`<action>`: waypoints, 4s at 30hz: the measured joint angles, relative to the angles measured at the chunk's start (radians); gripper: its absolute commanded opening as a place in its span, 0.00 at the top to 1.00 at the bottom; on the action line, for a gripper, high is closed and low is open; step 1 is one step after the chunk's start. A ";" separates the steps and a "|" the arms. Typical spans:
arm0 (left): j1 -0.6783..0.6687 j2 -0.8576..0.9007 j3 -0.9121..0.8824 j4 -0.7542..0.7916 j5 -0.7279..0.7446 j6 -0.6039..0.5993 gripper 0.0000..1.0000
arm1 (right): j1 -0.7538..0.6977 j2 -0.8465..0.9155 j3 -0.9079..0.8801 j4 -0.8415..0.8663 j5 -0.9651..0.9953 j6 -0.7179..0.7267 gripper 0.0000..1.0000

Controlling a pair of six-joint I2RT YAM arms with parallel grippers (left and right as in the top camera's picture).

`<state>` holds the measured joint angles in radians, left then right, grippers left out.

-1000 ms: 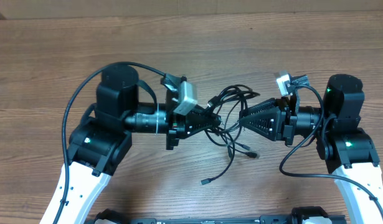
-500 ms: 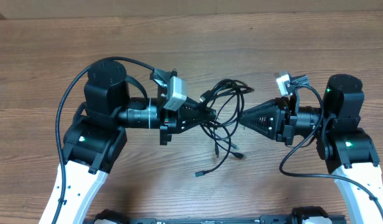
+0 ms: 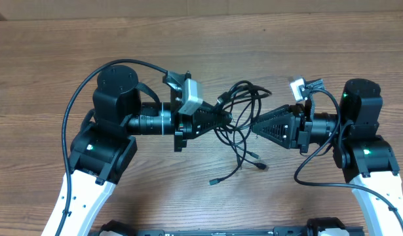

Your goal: Untangle cables

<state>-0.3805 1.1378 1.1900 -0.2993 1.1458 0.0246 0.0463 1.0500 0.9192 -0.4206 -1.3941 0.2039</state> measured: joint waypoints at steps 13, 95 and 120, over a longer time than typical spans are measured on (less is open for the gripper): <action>-0.070 0.000 0.000 0.023 -0.061 -0.066 0.96 | 0.000 0.000 0.000 -0.018 0.022 0.006 0.66; -0.048 0.048 0.003 -0.385 -0.230 0.143 0.96 | 0.000 -0.001 0.003 -0.171 0.365 -0.286 0.13; -0.048 0.048 0.003 -0.397 0.060 -0.079 0.96 | 0.000 -0.001 0.003 -0.014 0.174 -0.731 0.36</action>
<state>-0.4282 1.1862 1.1934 -0.6960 1.2053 -0.0544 0.0463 1.0492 0.9218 -0.4343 -1.2205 -0.5270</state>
